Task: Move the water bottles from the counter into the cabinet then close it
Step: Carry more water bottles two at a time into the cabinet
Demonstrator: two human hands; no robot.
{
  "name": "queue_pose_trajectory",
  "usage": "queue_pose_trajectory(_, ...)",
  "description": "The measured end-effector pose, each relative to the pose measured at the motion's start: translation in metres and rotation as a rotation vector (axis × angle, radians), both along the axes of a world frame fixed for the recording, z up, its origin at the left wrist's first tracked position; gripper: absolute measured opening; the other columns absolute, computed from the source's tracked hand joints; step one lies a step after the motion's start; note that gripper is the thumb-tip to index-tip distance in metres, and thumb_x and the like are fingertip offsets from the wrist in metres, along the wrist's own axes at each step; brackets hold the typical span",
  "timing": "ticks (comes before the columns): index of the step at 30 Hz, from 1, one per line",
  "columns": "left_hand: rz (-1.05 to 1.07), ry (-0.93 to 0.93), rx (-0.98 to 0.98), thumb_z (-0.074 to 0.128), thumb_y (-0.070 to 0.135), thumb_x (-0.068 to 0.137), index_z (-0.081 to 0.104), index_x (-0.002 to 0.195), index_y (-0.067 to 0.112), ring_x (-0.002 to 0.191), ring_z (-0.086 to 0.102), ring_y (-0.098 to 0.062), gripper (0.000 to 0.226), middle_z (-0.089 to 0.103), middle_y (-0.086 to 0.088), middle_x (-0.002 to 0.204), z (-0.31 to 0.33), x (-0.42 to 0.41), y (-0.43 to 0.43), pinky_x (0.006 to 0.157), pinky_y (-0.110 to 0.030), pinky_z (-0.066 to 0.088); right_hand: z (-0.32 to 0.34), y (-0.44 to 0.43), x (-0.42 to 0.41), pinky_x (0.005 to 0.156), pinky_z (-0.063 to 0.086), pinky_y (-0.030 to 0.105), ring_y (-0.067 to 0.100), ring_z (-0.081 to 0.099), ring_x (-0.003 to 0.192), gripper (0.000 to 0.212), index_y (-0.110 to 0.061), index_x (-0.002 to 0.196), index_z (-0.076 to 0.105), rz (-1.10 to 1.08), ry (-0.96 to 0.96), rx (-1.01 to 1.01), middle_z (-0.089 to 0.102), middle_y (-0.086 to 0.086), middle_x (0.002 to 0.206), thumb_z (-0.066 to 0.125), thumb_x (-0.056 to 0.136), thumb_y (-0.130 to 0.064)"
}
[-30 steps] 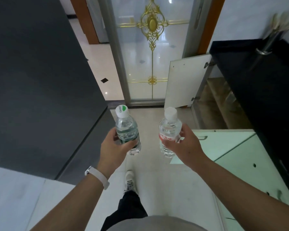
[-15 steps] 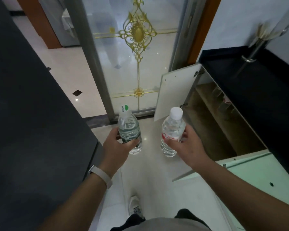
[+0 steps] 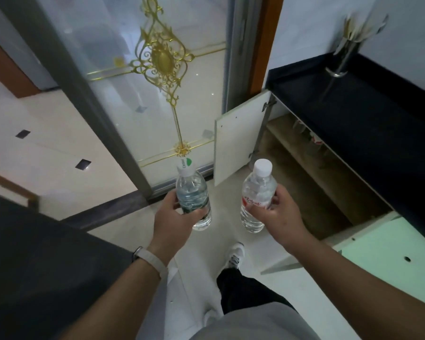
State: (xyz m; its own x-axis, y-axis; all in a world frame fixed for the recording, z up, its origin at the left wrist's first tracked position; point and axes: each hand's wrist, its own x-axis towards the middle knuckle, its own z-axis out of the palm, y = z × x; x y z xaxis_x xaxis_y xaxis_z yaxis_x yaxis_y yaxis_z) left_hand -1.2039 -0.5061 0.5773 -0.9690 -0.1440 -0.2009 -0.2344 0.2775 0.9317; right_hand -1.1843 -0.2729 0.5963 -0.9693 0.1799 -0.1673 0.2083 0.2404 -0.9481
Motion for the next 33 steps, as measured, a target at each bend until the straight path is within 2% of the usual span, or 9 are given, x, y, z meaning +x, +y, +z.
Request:
queue_pose_trajectory(3,-0.032,-0.018,-0.017,0.091,0.022,0.07,0.066,0.115,0.029,0.102,0.063,-0.004,0.051,0.07,0.015,0.106,-0.003,-0.034,0.007,0.082,-0.023,0.049,-0.009,0.007,-0.027,0.071,0.05,0.017,0.003,0.067,0.089,0.039,-0.037,0.1,0.057,-0.035,-0.013,-0.017,0.068,-0.01,0.1,0.084,0.074,-0.023)
queue_pose_trajectory(6,-0.027,-0.029,-0.026,0.092,0.034,0.061,0.067,0.109,0.036,0.102,0.068,-0.014,0.054,0.073,0.012,0.103,-0.004,-0.071,0.02,0.091,-0.041,0.057,-0.017,0.018,-0.059,0.069,0.05,0.016,0.003,0.067,0.087,0.037,-0.036,0.098,0.058,-0.057,-0.011,-0.029,0.069,-0.009,0.097,0.084,0.075,-0.024)
queue_pose_trajectory(9,-0.058,-0.044,-0.066,0.09,0.038,0.058,0.068,0.107,0.037,0.101,0.07,-0.018,0.053,0.075,0.009,0.102,-0.002,-0.109,0.037,0.091,-0.048,0.058,-0.022,0.031,-0.098,0.064,0.049,0.009,-0.002,0.065,0.083,0.036,-0.032,0.097,0.056,-0.073,-0.03,-0.075,0.066,-0.01,0.097,0.082,0.078,-0.018)
queue_pose_trajectory(11,-0.086,-0.055,-0.078,0.091,0.029,0.063,0.067,0.107,0.033,0.098,0.071,-0.016,0.05,0.075,0.008,0.101,0.001,-0.138,0.052,0.087,-0.04,0.059,-0.024,0.04,-0.126,0.061,0.047,0.005,-0.006,0.063,0.077,0.038,-0.03,0.101,0.054,-0.086,-0.027,-0.098,0.063,-0.011,0.095,0.081,0.079,-0.015)
queue_pose_trajectory(14,-0.15,-0.06,-0.102,0.089,0.007,0.071,0.064,0.103,0.027,0.083,0.069,0.003,0.045,0.073,0.008,0.093,0.006,-0.181,0.08,0.072,-0.016,0.053,-0.027,0.057,-0.162,0.058,0.045,0.003,-0.014,0.061,0.073,0.039,-0.029,0.102,0.052,-0.141,-0.028,-0.141,0.062,-0.009,0.093,0.08,0.08,-0.011)
queue_pose_trajectory(17,-0.23,-0.04,-0.133,0.088,0.002,0.072,0.064,0.105,0.021,0.076,0.065,0.015,0.045,0.07,0.011,0.094,0.011,-0.219,0.108,0.064,-0.004,0.047,-0.032,0.078,-0.189,0.061,0.047,0.005,-0.011,0.063,0.079,0.04,-0.029,0.104,0.056,-0.183,-0.038,-0.129,0.066,-0.006,0.097,0.081,0.078,-0.012)
queue_pose_trajectory(21,-0.298,-0.011,-0.167,0.09,0.01,0.071,0.063,0.11,0.022,0.079,0.061,0.019,0.049,0.069,0.015,0.096,0.014,-0.258,0.136,0.064,-0.001,0.045,-0.032,0.105,-0.221,0.062,0.043,0.001,-0.017,0.06,0.081,0.044,-0.024,0.112,0.059,-0.246,-0.048,-0.117,0.065,-0.012,0.098,0.083,0.076,-0.012)
queue_pose_trajectory(26,-0.361,-0.022,-0.211,0.091,0.014,0.07,0.066,0.105,0.02,0.078,0.061,0.016,0.044,0.069,0.013,0.092,0.011,-0.292,0.16,0.062,-0.002,0.044,-0.032,0.132,-0.241,0.059,0.041,0.0,-0.02,0.058,0.077,0.043,-0.039,0.093,0.053,-0.338,-0.094,-0.02,0.061,-0.021,0.09,0.085,0.073,-0.019)
queue_pose_trajectory(33,-0.512,-0.084,-0.214,0.091,0.015,0.07,0.062,0.094,0.033,0.08,0.062,0.013,0.042,0.07,0.013,0.091,-0.01,-0.344,0.198,0.063,-0.005,0.045,-0.046,0.161,-0.256,0.054,0.043,0.003,-0.015,0.06,0.07,0.05,-0.028,0.11,0.052,-0.489,-0.212,-0.012,0.06,-0.017,0.09,0.085,0.074,-0.02)
